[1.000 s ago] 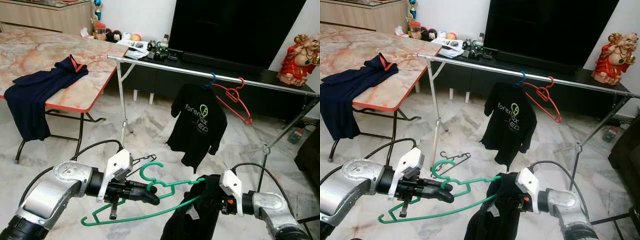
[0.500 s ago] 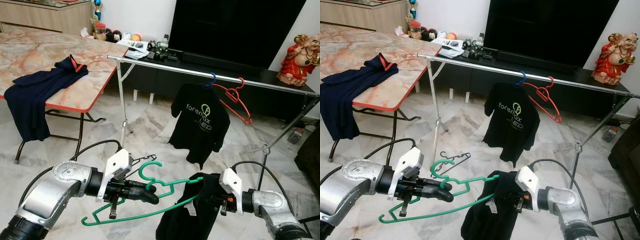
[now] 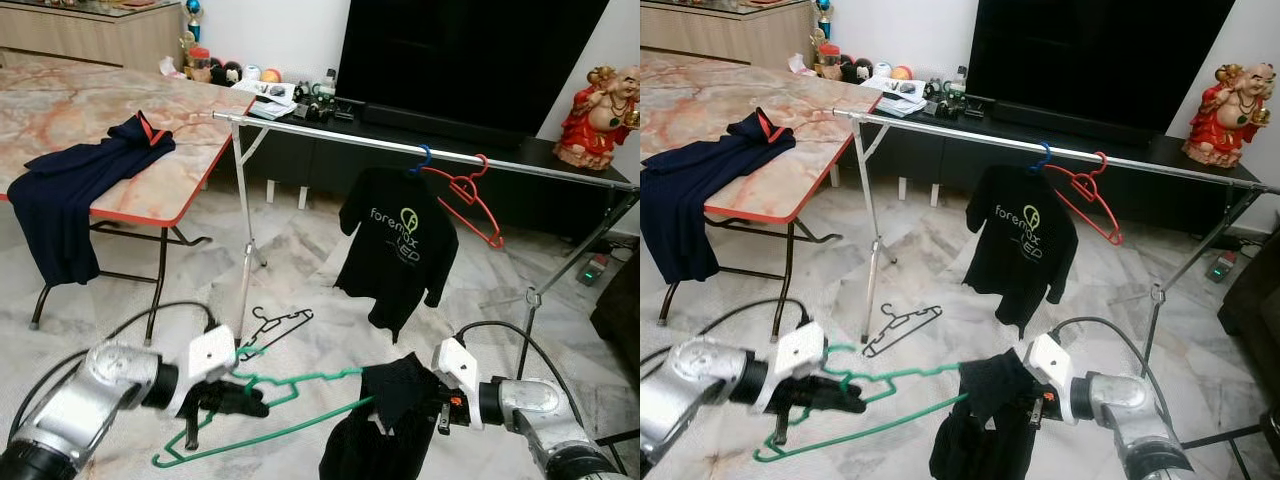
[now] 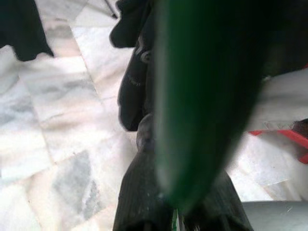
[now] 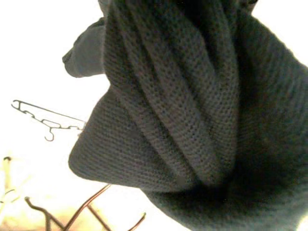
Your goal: Hang hanger
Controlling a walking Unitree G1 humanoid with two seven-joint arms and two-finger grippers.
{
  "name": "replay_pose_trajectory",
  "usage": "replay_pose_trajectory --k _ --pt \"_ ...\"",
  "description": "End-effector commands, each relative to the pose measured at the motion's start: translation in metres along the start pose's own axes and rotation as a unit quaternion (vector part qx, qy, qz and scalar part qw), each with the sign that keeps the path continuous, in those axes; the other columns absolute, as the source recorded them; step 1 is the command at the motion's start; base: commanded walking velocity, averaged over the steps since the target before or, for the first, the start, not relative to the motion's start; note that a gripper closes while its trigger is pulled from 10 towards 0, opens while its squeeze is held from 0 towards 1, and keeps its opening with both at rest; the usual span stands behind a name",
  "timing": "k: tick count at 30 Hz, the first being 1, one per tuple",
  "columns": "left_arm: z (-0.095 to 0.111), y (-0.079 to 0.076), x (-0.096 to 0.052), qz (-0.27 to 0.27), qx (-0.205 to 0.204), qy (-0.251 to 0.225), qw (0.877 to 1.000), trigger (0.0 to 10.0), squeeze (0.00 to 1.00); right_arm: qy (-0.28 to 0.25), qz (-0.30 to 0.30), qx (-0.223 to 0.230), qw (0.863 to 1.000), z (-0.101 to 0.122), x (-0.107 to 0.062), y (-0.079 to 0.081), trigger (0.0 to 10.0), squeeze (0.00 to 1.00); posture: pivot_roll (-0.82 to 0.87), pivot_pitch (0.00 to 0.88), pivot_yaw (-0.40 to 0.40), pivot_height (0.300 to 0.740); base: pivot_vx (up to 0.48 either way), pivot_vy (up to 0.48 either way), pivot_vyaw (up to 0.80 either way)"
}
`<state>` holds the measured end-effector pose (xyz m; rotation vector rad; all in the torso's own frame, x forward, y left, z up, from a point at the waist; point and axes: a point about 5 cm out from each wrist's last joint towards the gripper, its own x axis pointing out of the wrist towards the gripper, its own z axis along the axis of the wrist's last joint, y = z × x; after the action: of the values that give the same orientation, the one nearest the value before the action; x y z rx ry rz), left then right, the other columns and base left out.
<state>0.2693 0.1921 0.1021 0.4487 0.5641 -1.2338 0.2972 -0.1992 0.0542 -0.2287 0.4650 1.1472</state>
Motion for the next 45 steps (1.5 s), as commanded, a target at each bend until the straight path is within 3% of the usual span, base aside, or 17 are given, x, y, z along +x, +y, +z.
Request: replay_pose_trajectory --k 1,11,17,19,22,24,25,30,33,34,35,39,41,42,43,44,45 --pt "-0.021 0.002 -0.002 0.029 -0.017 0.045 0.998 10.0 0.00 0.001 -0.019 -0.028 0.999 0.008 -0.011 -0.009 0.0 0.00 0.11 0.000 -0.116 0.740 0.000 0.000 0.00" --pt "-0.050 -0.010 -0.027 0.008 -0.072 0.004 0.997 10.0 0.00 0.035 -0.044 -0.033 0.998 -0.002 -0.018 -0.010 0.0 0.00 0.11 0.000 -0.098 0.740 0.000 0.000 0.00" --pt "-0.057 -0.019 -0.046 -0.019 -0.064 0.000 0.998 10.0 0.00 0.049 -0.084 -0.037 0.995 -0.006 -0.022 -0.014 0.0 0.00 0.11 0.000 -0.088 0.740 0.000 0.000 0.00" --pt "-0.064 -0.019 -0.051 -0.014 -0.077 0.013 0.997 10.0 0.00 0.047 -0.103 -0.034 0.993 -0.007 -0.023 -0.016 0.0 0.00 0.11 0.000 -0.086 0.740 0.000 0.000 0.00" --pt "-0.091 -0.013 -0.047 0.036 -0.068 0.119 0.990 10.0 0.00 0.034 -0.163 -0.020 0.986 -0.006 -0.022 -0.021 0.0 0.00 0.12 0.000 -0.085 0.740 0.000 0.000 0.00" --pt "-0.115 -0.005 -0.032 0.133 -0.097 0.169 0.972 10.0 0.00 0.025 -0.243 0.010 0.970 -0.010 -0.019 -0.026 0.0 0.00 0.11 0.000 -0.077 0.740 0.000 0.000 0.00" --pt "-0.115 -0.005 -0.032 0.133 -0.097 0.169 0.972 10.0 0.00 0.025 -0.243 0.010 0.970 -0.010 -0.019 -0.026 0.0 0.00 0.11 0.000 -0.077 0.740 0.000 0.000 0.00" --pt "-0.143 -0.010 0.005 0.323 -0.235 0.156 0.903 10.0 0.00 -0.037 -0.405 0.132 0.904 -0.023 -0.014 -0.028 0.0 0.00 0.10 0.000 -0.054 0.740 0.000 0.000 0.00" --pt "-0.156 -0.030 0.025 0.340 -0.303 0.151 0.877 10.0 0.00 -0.060 -0.474 0.186 0.859 -0.035 -0.010 -0.022 0.0 0.00 0.10 0.000 -0.034 0.740 0.000 0.000 0.00" --pt "-0.156 -0.030 0.025 0.340 -0.303 0.151 0.877 10.0 0.00 -0.060 -0.474 0.186 0.859 -0.035 -0.010 -0.022 0.0 0.00 0.10 0.000 -0.034 0.740 0.000 0.000 0.00" --pt "-0.165 -0.043 0.033 0.342 -0.320 0.167 0.868 10.0 0.00 -0.074 -0.496 0.222 0.836 -0.042 -0.007 -0.016 0.0 0.00 0.10 0.000 -0.019 0.740 0.000 0.000 0.00" --pt "-0.174 -0.059 0.042 0.349 -0.345 0.182 0.852 10.0 0.00 -0.077 -0.509 0.226 0.827 -0.046 0.001 -0.009 0.0 0.00 0.08 0.000 -0.002 0.740 0.000 0.000 0.00" --pt "-0.186 -0.077 0.046 0.374 -0.382 0.198 0.822 10.0 0.00 -0.087 -0.525 0.233 0.814 -0.048 0.011 0.000 0.0 0.00 0.07 0.000 0.015 0.740 0.000 0.000 0.00" --pt "-0.188 -0.080 0.046 0.384 -0.392 0.201 0.811 10.0 0.00 -0.095 -0.528 0.232 0.811 -0.047 0.014 0.002 2.6 0.00 0.06 0.000 0.021 0.740 0.000 0.000 0.00" --pt "-0.188 -0.080 0.046 0.384 -0.392 0.201 0.811 10.0 0.00 -0.095 -0.528 0.232 0.811 -0.047 0.014 0.002 2.6 0.00 0.06 0.000 0.021 0.740 0.000 0.000 0.00" --pt "-0.190 -0.082 0.045 0.389 -0.396 0.205 0.806 10.0 0.00 -0.101 -0.531 0.231 0.809 -0.045 0.016 0.004 9.3 0.00 0.06 0.000 0.022 0.740 0.000 0.000 0.00" --pt "-0.190 -0.082 0.045 0.393 -0.399 0.205 0.803 10.0 0.00 -0.106 -0.532 0.230 0.808 -0.043 0.019 0.005 10.0 0.00 0.05 0.000 0.023 0.740 0.000 0.000 0.00"
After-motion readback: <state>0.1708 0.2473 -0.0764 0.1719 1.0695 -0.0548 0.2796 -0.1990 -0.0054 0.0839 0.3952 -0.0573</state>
